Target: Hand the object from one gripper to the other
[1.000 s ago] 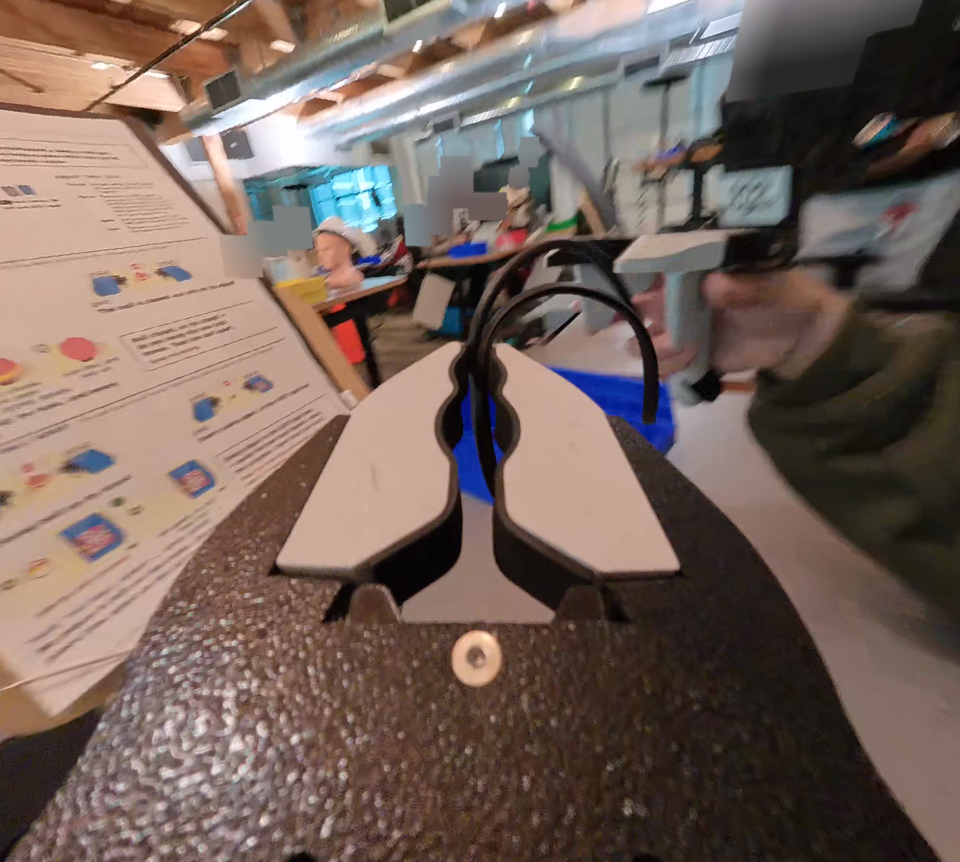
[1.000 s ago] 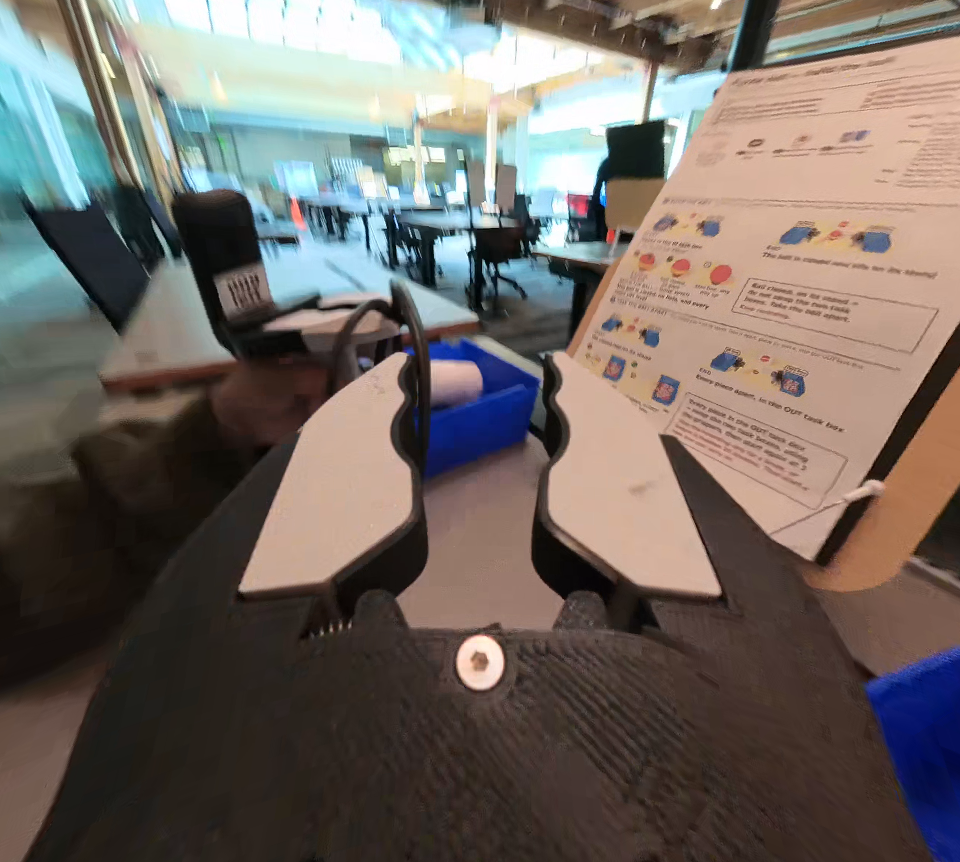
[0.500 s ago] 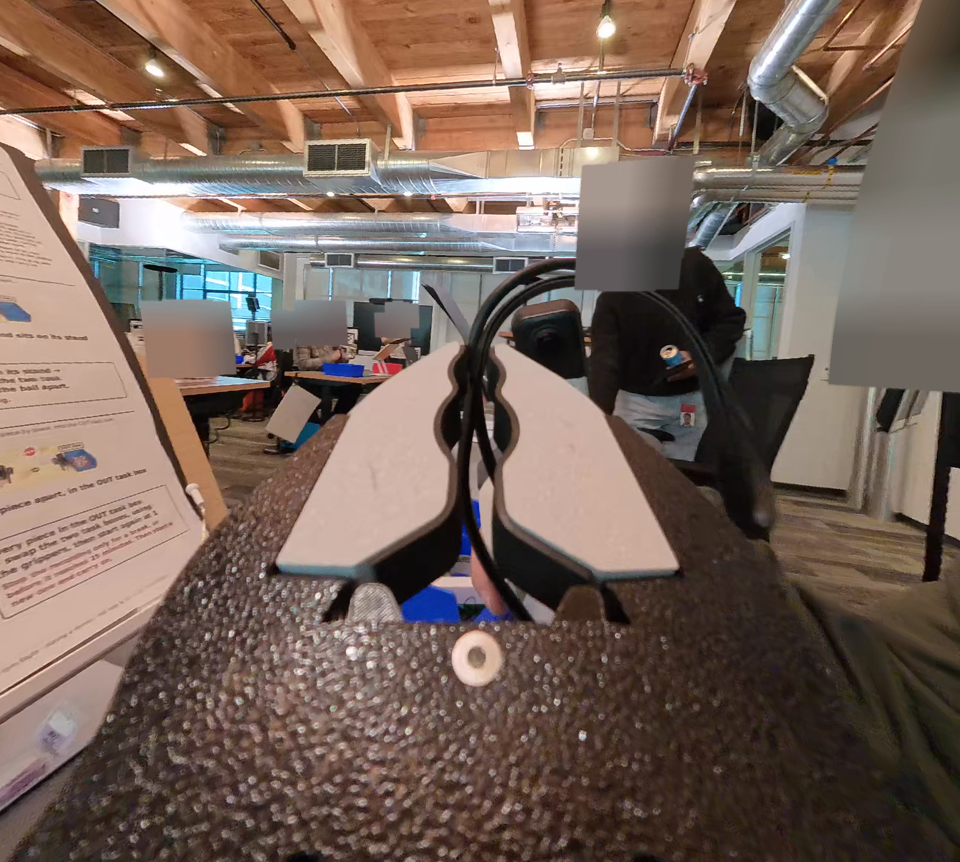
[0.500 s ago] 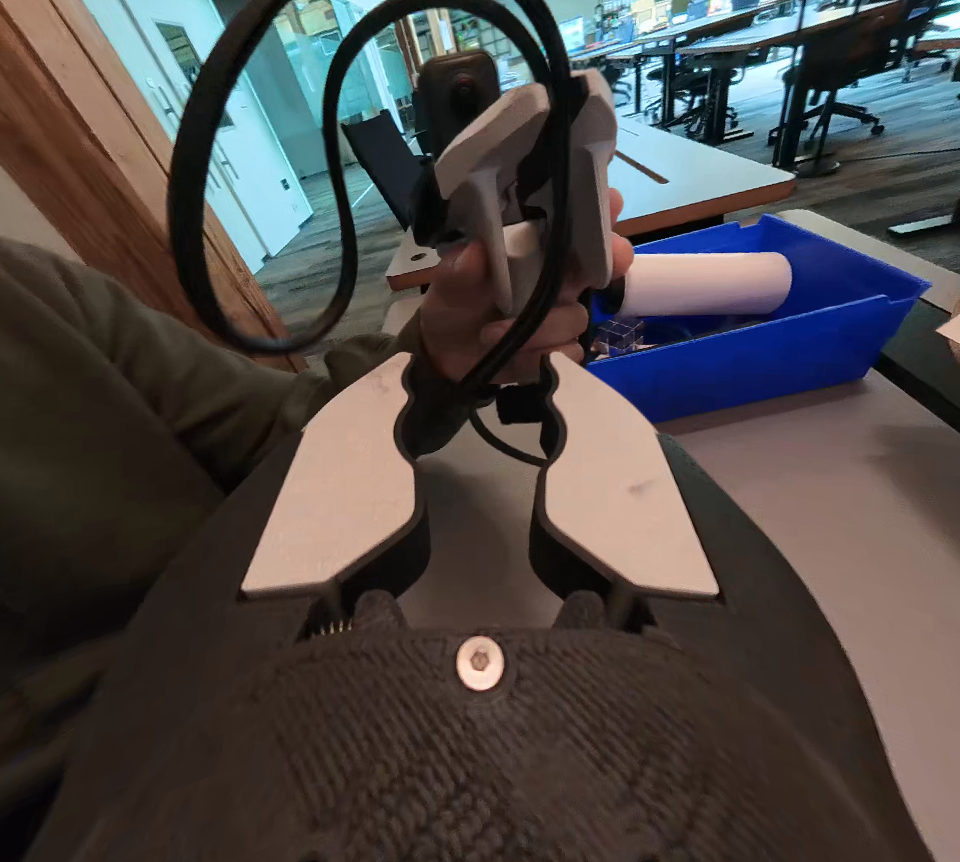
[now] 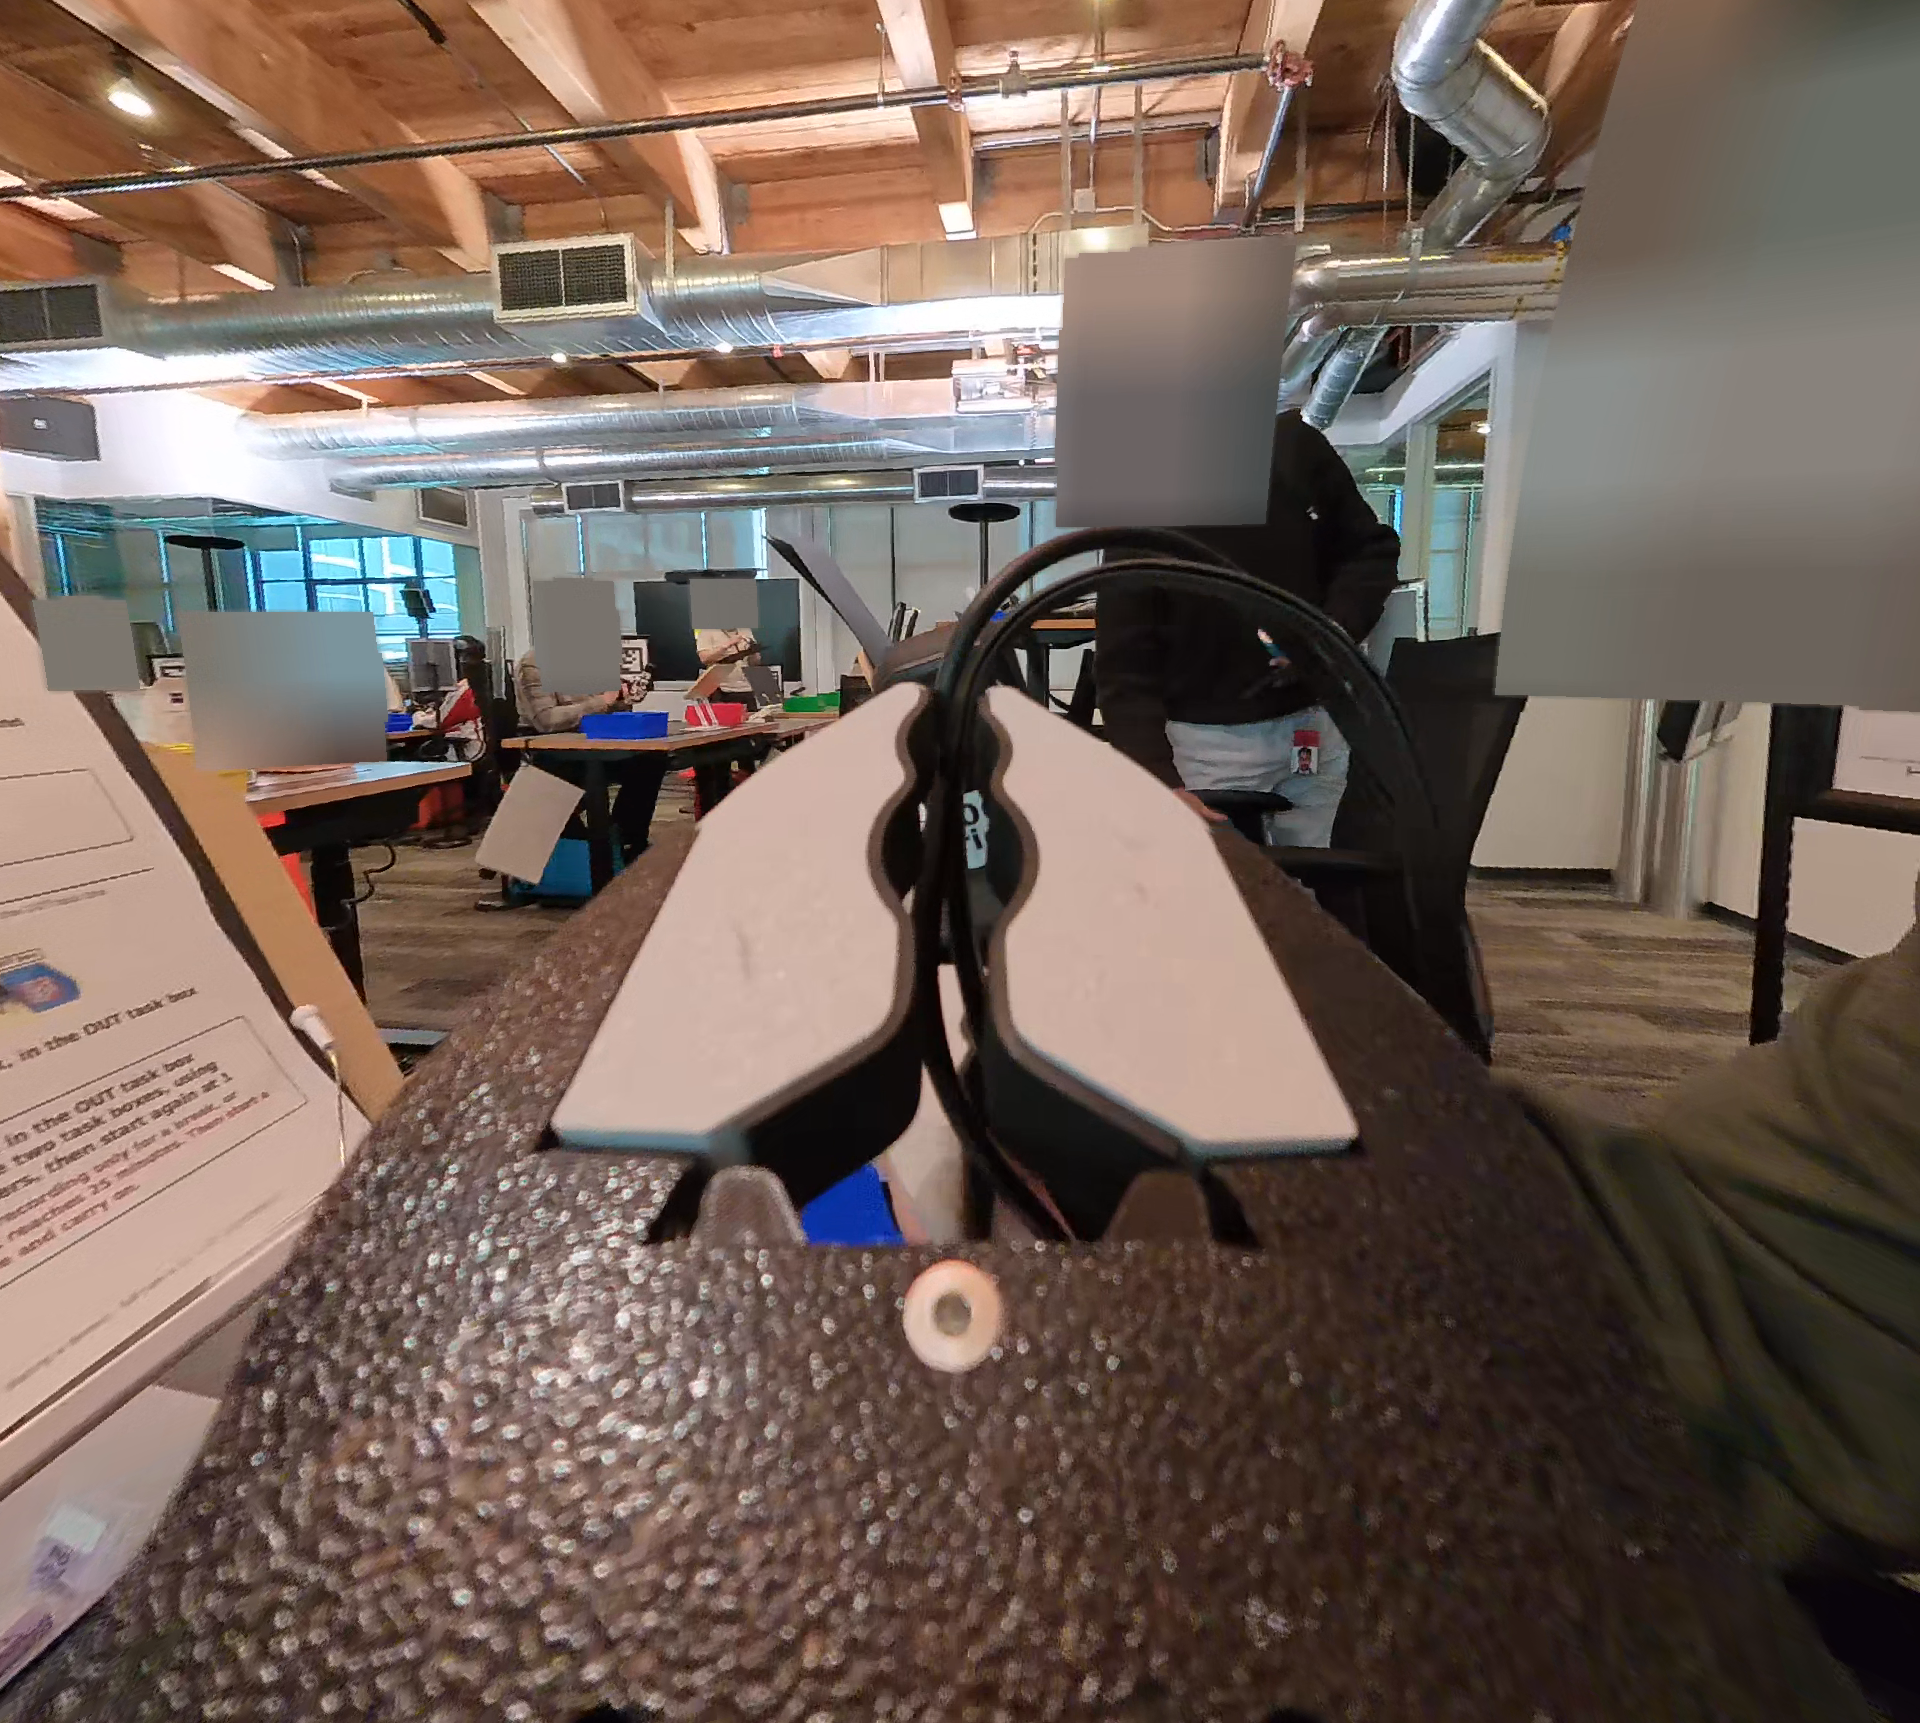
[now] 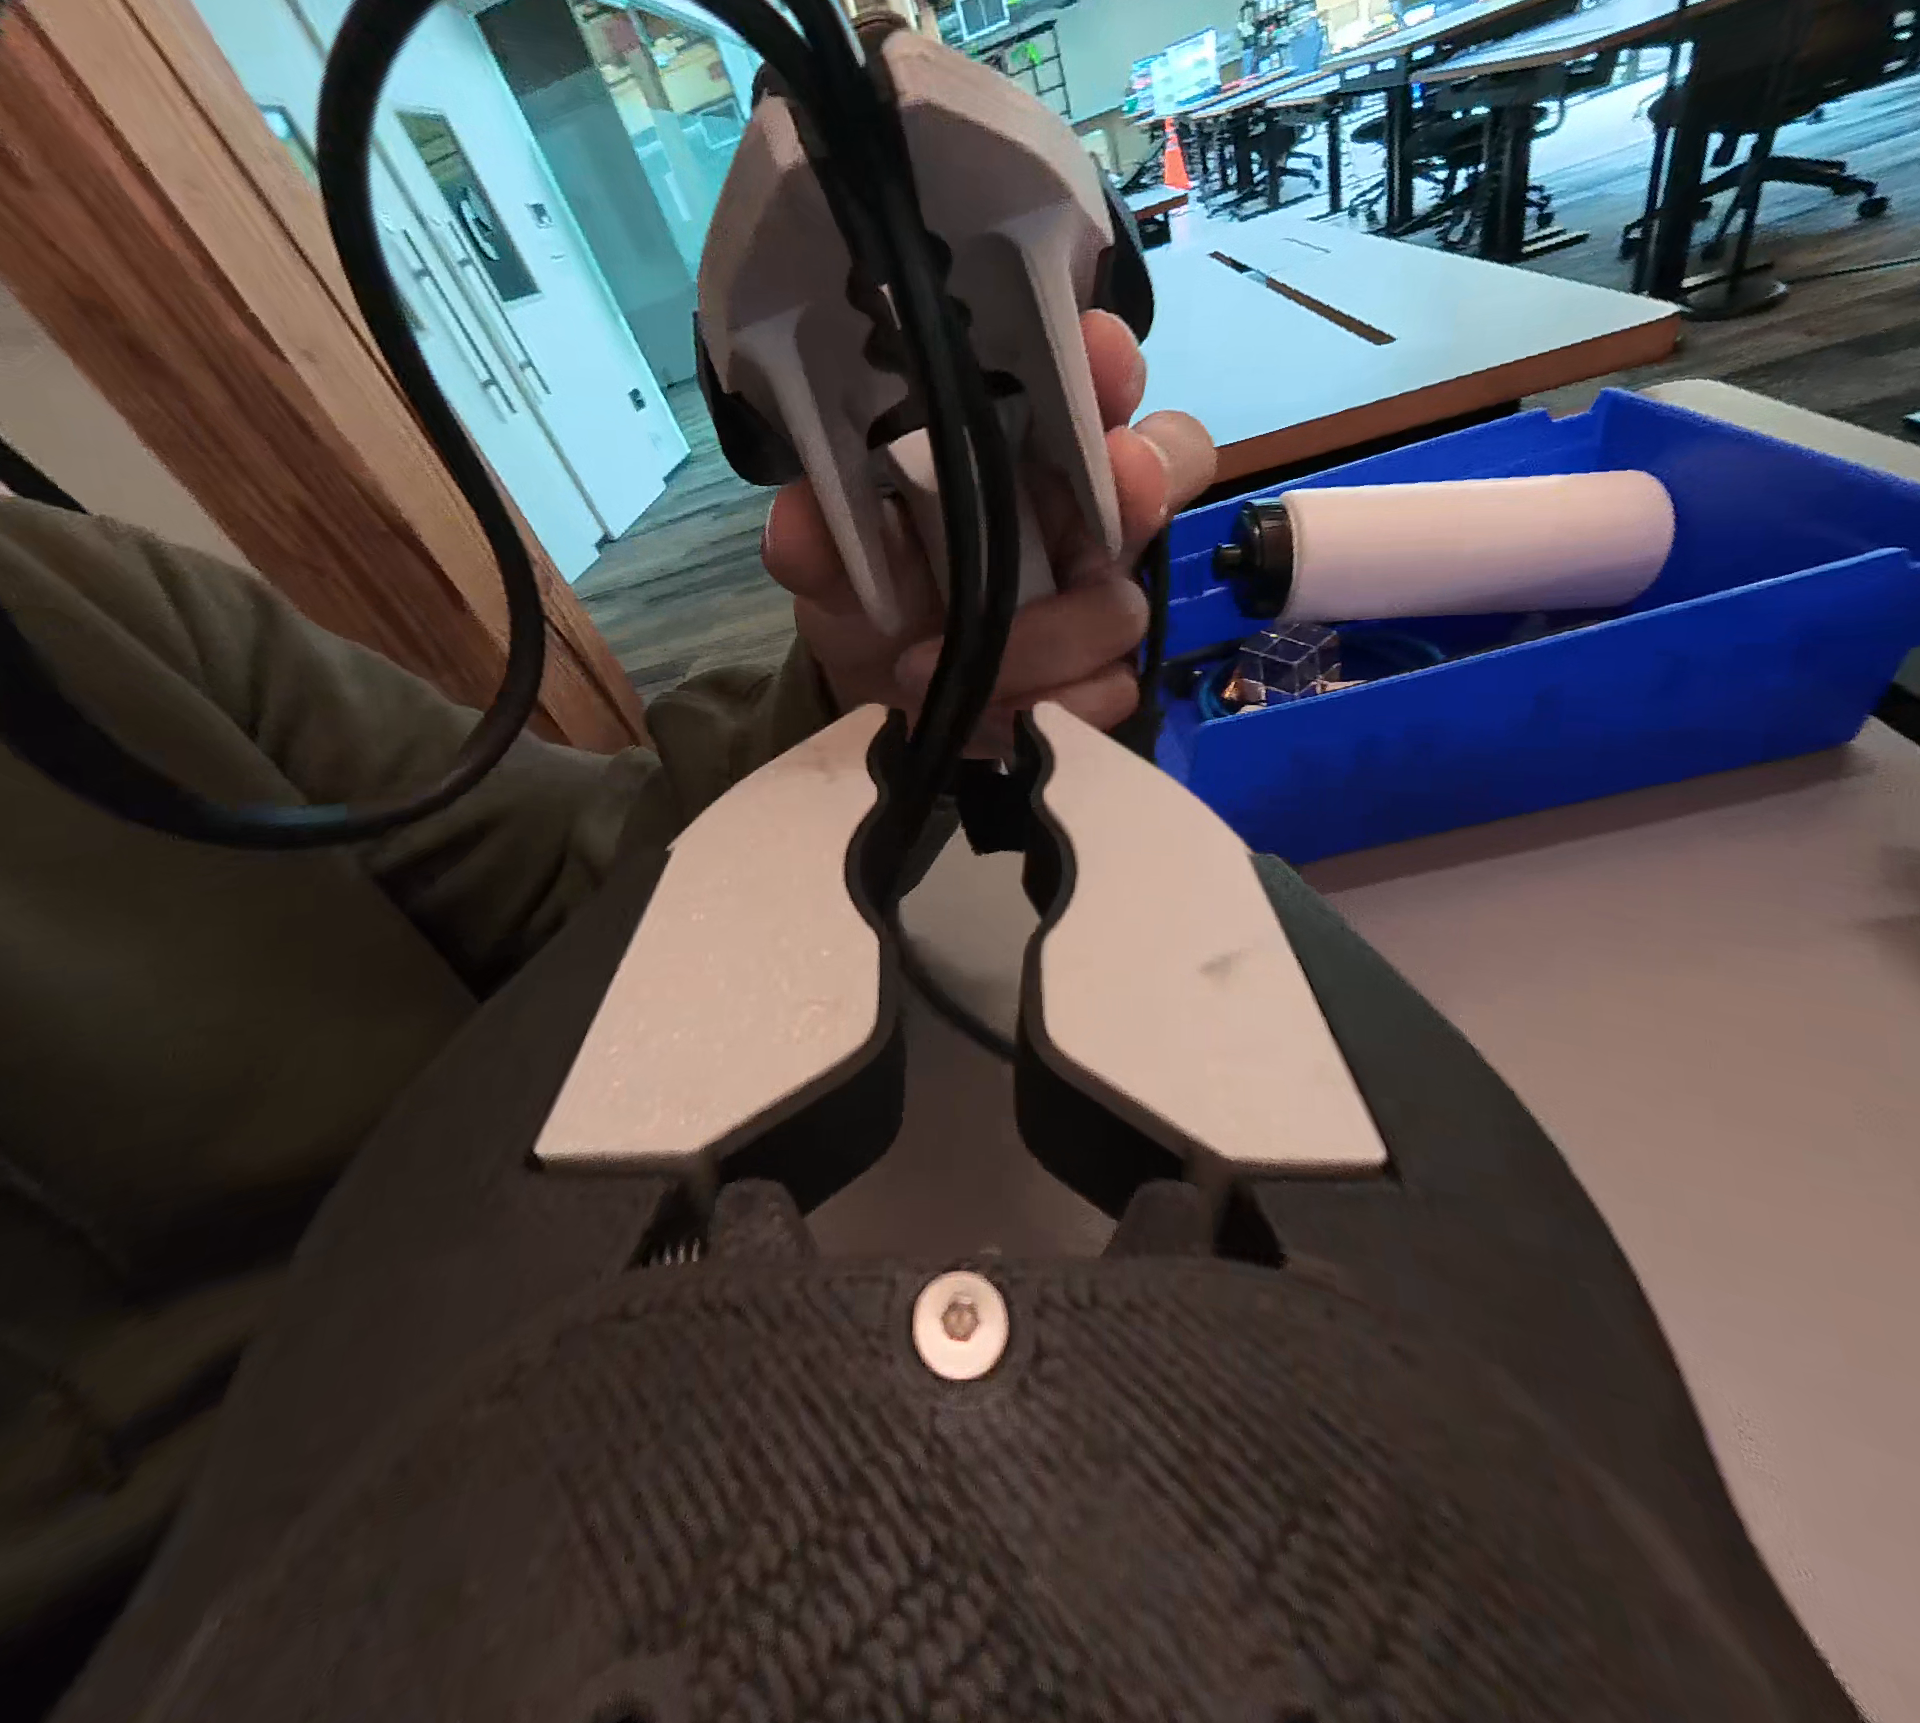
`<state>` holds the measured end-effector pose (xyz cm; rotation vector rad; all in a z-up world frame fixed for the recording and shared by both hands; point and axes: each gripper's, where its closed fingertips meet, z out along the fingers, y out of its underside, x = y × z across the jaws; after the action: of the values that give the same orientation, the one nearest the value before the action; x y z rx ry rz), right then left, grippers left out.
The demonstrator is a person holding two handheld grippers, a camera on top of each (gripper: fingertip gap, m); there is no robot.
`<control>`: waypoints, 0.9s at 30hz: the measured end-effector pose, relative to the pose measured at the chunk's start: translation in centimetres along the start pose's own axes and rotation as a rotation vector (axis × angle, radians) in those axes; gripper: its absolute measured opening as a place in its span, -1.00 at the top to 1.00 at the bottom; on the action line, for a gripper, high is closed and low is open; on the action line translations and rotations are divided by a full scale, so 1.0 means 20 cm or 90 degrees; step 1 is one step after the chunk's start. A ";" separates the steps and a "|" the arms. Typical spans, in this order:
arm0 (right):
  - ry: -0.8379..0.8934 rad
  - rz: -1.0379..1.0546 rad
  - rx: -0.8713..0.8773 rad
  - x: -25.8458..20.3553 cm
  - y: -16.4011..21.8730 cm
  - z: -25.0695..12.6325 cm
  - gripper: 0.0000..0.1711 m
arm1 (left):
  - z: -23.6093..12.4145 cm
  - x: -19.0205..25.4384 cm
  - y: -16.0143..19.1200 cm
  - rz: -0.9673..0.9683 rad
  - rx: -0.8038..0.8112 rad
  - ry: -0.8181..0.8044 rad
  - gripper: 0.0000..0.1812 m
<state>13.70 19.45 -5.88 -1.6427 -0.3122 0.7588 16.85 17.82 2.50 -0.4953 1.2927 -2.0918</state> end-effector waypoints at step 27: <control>0.616 -0.626 -0.076 0.29 -0.31 -0.44 0.93 | -0.15 -0.08 0.20 0.092 -0.273 -0.045 0.74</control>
<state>24.94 17.52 -1.32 -1.5199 -0.3968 -0.7926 17.42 19.70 -2.36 -0.6301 1.6886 -1.6638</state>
